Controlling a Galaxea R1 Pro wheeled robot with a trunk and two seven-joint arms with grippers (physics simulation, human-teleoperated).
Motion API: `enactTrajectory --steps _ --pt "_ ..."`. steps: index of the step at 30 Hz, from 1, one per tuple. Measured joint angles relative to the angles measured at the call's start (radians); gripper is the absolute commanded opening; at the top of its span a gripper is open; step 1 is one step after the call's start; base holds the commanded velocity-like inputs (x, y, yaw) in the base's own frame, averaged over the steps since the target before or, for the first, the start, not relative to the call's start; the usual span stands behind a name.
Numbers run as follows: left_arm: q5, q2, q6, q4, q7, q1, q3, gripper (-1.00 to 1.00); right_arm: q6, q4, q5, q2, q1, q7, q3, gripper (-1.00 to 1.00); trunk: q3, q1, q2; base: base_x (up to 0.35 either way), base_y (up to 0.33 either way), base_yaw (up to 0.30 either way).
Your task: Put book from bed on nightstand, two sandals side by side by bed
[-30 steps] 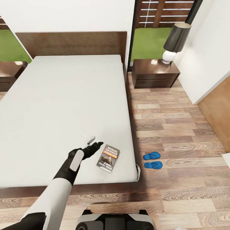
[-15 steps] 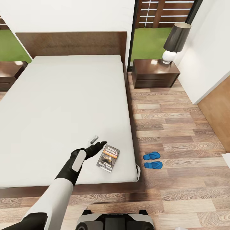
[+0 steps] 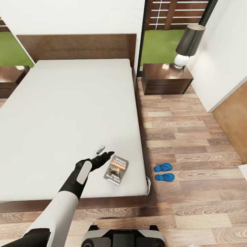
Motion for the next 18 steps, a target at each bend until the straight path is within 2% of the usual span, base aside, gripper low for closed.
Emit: enactTrajectory --steps 2,18 --pt "0.000 0.000 0.000 0.000 0.000 0.000 0.000 1.00 0.000 0.000 0.000 0.000 0.000 0.000 0.000 1.00 0.000 0.000 0.000 0.000 0.000 0.000" --pt "0.001 -0.001 0.002 0.000 -0.001 0.000 0.001 1.00 0.002 0.000 -0.001 -0.002 0.000 0.001 -0.002 1.00 -0.050 0.061 -0.112 0.000 0.000 0.000"
